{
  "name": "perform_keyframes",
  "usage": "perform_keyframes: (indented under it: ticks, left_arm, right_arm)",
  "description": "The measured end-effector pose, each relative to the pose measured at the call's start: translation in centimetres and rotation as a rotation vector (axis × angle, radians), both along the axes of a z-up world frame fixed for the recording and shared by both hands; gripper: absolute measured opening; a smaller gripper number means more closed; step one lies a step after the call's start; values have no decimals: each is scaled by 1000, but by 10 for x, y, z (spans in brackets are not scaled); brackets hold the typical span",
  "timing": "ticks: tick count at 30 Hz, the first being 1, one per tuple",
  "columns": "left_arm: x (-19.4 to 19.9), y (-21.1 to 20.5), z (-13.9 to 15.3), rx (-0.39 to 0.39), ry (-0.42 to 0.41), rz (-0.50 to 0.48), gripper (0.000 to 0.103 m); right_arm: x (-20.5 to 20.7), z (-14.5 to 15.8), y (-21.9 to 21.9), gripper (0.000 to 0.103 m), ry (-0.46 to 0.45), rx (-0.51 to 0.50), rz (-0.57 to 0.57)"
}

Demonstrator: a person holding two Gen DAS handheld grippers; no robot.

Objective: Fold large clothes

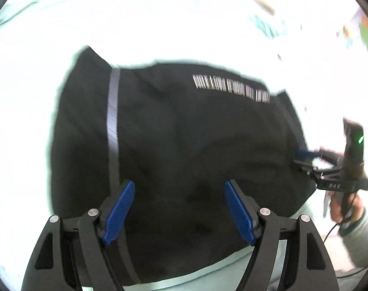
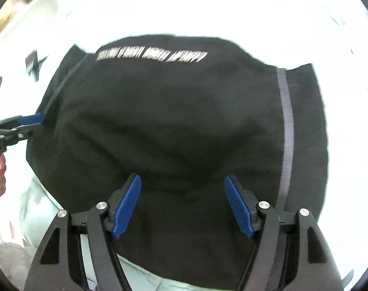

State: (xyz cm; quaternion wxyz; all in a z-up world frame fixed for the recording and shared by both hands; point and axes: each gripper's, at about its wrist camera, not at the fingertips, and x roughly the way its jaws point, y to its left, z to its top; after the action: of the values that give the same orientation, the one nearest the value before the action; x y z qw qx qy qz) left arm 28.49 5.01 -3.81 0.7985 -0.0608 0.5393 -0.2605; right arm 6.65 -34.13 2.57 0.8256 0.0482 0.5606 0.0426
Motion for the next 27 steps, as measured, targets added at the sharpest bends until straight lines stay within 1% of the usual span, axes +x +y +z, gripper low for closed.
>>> perform_keyframes:
  ticks: [1,3,5,6,7,8,9,11,13,15,16,18,20,23,24,27]
  left_arm:
    - [4,11,6,-19,-6,23,78]
    - [14,33,18,-56,-12,76,78]
    - [22,62,26,-86,-21,141,78]
    - [27,77,26,-95,-22,162,78]
    - [31,87,27,-103,-20,186,78]
    - [33,94,27,-111,-15,199,78]
    - [38,102,25,-136,-3,205,78]
    - [44,117,19,-175,28,199,78]
    - [65,122,6,-199,74,214,78]
    - [76,128,-14,-235,139,235,78]
    - [71,138,-19,-252,159,242,78]
    - [76,144,-34,-286,200,259,78]
    - [83,140,-51,-301,227,266,78]
    - [88,143,-68,-314,267,276,78]
    - [89,142,-72,-324,278,274,78]
    - [91,137,-79,-313,293,270,78]
  right_arm:
    - [-4,7,-7,80,-12,23,-23]
    - [-6,19,-33,84,-42,56,-86]
    - [-11,31,-59,84,-72,61,-146]
    - [-9,36,-56,84,-80,54,-163]
    - [-9,40,-65,84,-87,44,-178]
    - [-10,46,-75,84,-95,34,-193]
    - [-12,48,-86,84,-103,33,-202]
    - [-13,50,-99,84,-117,42,-218]
    - [-4,39,-100,84,-119,45,-240]
    - [3,32,-116,84,-105,74,-263]
    - [7,26,-121,84,-93,90,-273]
    - [12,14,-136,84,-73,133,-302]
    - [16,3,-148,84,-66,178,-338]
    - [22,-14,-158,84,-55,251,-387]
    - [24,-20,-158,84,-51,270,-397]
    - [29,-35,-158,84,-34,313,-399]
